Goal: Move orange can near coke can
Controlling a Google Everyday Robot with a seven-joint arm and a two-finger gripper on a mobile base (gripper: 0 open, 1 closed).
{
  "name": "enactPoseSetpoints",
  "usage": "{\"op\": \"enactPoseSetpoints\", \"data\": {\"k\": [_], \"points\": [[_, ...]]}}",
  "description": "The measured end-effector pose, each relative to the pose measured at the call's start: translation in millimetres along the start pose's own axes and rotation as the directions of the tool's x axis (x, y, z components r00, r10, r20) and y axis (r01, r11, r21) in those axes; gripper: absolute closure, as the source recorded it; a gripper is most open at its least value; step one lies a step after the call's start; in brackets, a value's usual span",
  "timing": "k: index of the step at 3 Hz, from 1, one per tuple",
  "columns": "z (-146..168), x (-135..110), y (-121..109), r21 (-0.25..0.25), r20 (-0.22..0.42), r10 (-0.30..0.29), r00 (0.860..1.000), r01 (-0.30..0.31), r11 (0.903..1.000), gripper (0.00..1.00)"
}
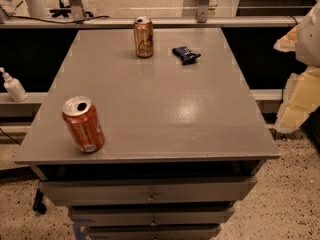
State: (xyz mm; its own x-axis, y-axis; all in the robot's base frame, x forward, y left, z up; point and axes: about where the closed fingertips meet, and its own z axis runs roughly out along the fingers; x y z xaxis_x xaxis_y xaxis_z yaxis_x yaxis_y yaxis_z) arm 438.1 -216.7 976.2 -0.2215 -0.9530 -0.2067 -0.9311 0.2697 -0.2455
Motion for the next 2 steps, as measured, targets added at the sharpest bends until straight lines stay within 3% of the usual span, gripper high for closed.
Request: {"op": "enactPoseSetpoints", "data": {"k": [1,2], "points": [[0,0,0,0.0,0.0,0.0,1.0,0.0,1.0,0.0],[14,-14,-12,0.008,0.045,-0.009,0.999,0.008,0.9999,0.0]]}}
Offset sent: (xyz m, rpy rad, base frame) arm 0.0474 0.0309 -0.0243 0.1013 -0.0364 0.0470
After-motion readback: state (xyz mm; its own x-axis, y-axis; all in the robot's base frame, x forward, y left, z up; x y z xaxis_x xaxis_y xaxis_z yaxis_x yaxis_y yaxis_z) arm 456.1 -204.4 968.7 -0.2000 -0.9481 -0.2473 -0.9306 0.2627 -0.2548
